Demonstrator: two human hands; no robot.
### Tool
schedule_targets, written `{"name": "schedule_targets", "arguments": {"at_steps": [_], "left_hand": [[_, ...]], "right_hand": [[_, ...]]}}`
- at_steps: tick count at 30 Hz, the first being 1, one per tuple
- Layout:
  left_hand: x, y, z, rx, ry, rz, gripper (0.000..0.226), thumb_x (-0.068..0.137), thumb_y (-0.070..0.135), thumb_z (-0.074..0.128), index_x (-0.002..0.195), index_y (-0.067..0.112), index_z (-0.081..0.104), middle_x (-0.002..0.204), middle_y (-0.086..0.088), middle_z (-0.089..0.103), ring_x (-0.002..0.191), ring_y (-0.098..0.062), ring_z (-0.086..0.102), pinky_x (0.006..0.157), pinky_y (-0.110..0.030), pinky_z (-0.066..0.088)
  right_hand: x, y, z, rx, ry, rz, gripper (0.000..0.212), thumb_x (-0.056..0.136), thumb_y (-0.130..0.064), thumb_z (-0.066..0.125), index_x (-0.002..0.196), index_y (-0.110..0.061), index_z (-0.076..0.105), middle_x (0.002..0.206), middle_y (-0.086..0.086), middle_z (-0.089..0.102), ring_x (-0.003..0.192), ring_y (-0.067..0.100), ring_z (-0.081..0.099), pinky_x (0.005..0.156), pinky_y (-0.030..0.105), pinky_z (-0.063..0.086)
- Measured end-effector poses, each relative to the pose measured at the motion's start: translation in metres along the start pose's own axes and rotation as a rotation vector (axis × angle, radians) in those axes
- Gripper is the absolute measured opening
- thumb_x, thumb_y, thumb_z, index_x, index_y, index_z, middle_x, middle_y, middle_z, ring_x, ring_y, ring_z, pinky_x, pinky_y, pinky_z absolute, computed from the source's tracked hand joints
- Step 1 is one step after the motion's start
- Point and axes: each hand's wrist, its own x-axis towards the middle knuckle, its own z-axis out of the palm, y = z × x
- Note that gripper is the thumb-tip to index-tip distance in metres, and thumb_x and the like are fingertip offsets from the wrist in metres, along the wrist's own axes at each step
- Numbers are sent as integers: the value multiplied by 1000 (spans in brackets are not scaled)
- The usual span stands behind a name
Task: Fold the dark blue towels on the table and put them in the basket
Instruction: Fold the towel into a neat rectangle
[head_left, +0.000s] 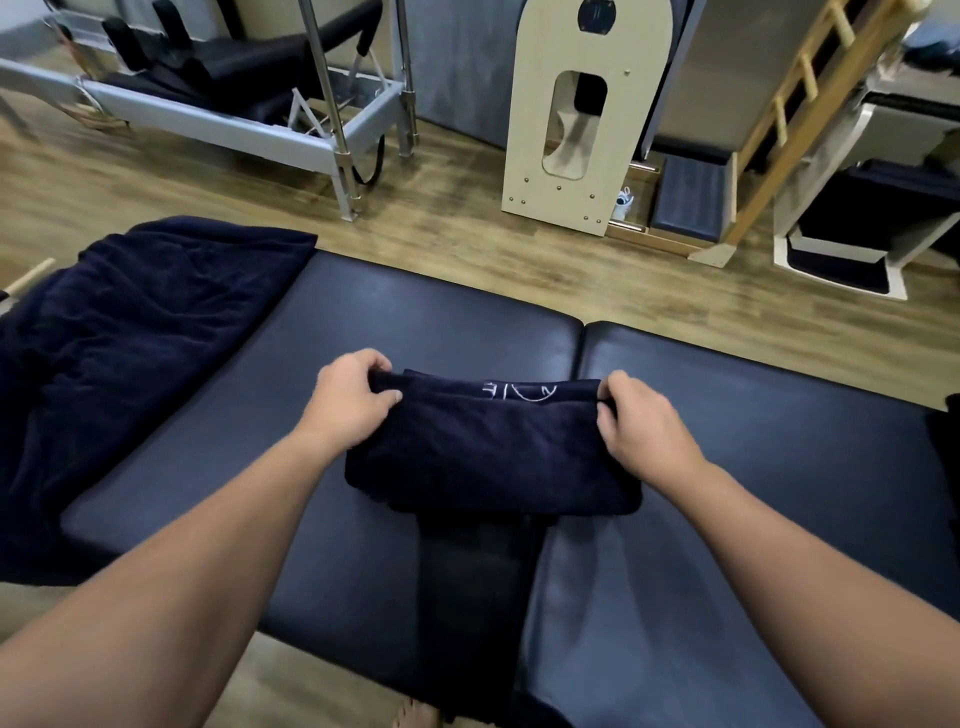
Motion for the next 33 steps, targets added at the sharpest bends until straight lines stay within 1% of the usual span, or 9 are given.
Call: {"name": "schedule_targets", "arguments": {"at_steps": [4,6,10,18,21,25,29,31,33], "left_hand": [[-3,9,36,375,178,360,32,95,33,56,115,9,66,137,-15,55,124,-37,52,100,-53,47],[-19,13,55,541,-29,561,53,97,54,42,132,18,60,150,-13,48,139,-34,44,109,-61,36],[-31,2,71,725,-372,293,88,86,78,-6,161,32,-2,170,2,-7,157,-20,-6,119,-67,2],[-10,5,85,679,-368,167,86,85,76,-13,158,31,-18,166,-3,-24,152,-20,-26,122,-60,-3],[-6,2,83,691,-310,192,77,90,63,-15,160,29,-15,169,-1,-17,154,-19,-20,124,-55,2],[-2,-3,73,681,-214,28,68,103,31,28,161,20,-6,169,-9,-7,156,-26,-6,122,-53,15],[-12,3,59,741,-60,310,61,66,0,63,126,5,58,136,-25,49,117,-43,53,82,-50,49],[-24,-2,64,790,-70,501,38,77,15,65,114,7,64,120,-18,59,97,-39,58,72,-45,45],[-34,1,68,766,-198,348,56,95,46,48,136,9,58,138,-18,55,115,-39,57,83,-49,47]], "right_hand": [[51,20,23,6,-39,86,13,101,-22,54,96,-11,56,94,12,60,91,36,55,72,37,36],[69,29,36,6,-49,112,17,102,-25,54,95,-10,59,94,14,62,92,39,57,72,38,39],[83,41,47,-72,-60,254,32,104,-38,47,95,-10,61,99,15,65,98,40,56,71,40,40],[43,-24,42,-395,101,-218,21,84,-36,66,91,-17,62,98,12,54,86,35,49,66,42,39],[18,-30,57,-421,-153,-60,58,90,-63,42,131,-26,58,136,14,51,115,40,47,82,51,43],[34,-21,67,-331,-320,186,74,98,-68,23,160,-33,4,167,17,0,151,42,-7,107,72,22],[44,-23,66,-283,-398,254,73,100,-66,20,159,-32,-5,167,13,-11,150,41,-21,107,79,16],[43,-25,64,-287,-402,271,71,101,-65,19,159,-32,-6,167,14,-12,150,41,-21,108,79,15],[41,-29,62,-299,-393,275,70,103,-61,21,159,-31,-6,167,15,-12,150,42,-20,108,78,13]]}}
